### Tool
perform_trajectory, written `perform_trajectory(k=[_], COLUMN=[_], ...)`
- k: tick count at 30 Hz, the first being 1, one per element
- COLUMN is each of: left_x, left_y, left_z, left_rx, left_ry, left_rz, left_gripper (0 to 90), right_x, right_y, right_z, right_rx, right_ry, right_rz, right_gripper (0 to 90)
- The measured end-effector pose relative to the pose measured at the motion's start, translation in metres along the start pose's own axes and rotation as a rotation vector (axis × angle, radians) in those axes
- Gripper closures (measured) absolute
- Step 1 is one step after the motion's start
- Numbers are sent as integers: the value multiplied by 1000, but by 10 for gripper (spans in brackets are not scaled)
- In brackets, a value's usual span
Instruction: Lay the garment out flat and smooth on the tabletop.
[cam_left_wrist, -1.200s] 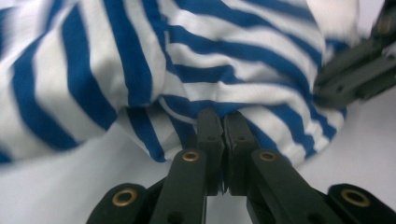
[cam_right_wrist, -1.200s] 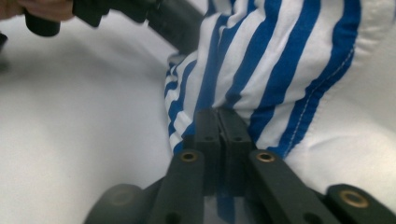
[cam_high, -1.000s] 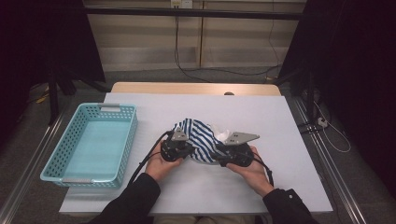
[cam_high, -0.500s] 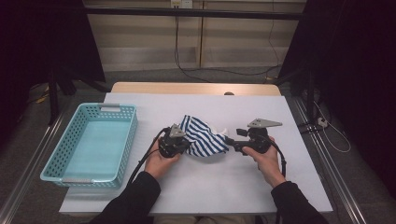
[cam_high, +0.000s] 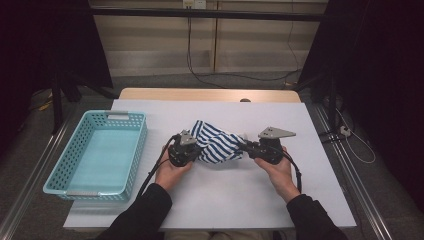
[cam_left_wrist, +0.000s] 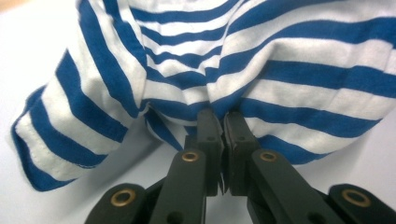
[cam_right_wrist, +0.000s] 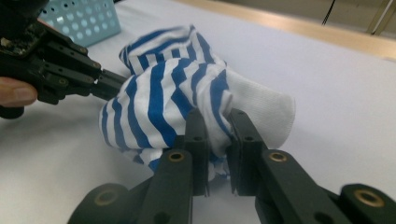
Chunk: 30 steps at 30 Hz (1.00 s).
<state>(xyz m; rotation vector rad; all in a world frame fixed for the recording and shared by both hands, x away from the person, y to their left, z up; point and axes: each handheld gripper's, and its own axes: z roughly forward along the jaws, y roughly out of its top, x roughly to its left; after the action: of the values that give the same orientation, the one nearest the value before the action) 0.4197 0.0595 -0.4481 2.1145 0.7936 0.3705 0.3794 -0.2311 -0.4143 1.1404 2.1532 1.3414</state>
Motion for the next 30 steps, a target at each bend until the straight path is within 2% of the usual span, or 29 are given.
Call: perform_trajectory(k=[3, 5, 7, 10, 13, 14, 15, 17, 21, 23, 26, 30], left_x=[2, 3, 3, 1, 3, 3, 3, 3, -2, -8, -19, -37], left_y=[8, 14, 20, 25, 26, 24, 23, 20, 24, 26, 28, 32], left_z=[-7, -15, -22, -30, -30, -27, -25, -22, -28, -30, -27, -21], left_rx=[-41, -67, -104, -152, -152, -122, -121, -107, -162, -188, -203, -185], left_ry=[-15, -25, -34, -45, -42, -27, -29, -30, -55, -45, -95, -124], left_rz=[-23, -11, -19, -30, -35, -44, -53, -39, -32, -24, -2, 49], left_gripper=[879, 882, 882, 882, 877, 850, 788, 756, 641, 605, 545, 430], right_x=[0, -1, -1, 0, 5, 7, 9, 11, 11, 10, 7, 11], right_y=[9, 15, 23, 31, 38, 38, 37, 32, 19, 14, 8, 8], right_z=[-8, -13, -20, -29, -37, -37, -35, -27, -10, -4, 2, 4], right_rx=[-42, -73, -108, -147, -177, -174, -158, -123, -57, -32, -16, -24], right_ry=[-17, -17, -18, -24, -24, -26, -34, -45, -36, -28, -25, 2], right_rz=[-6, -12, -6, -23, -45, -62, -73, -92, -83, -81, -69, -75], right_gripper=[806, 806, 806, 805, 805, 805, 805, 805, 805, 803, 802, 800])
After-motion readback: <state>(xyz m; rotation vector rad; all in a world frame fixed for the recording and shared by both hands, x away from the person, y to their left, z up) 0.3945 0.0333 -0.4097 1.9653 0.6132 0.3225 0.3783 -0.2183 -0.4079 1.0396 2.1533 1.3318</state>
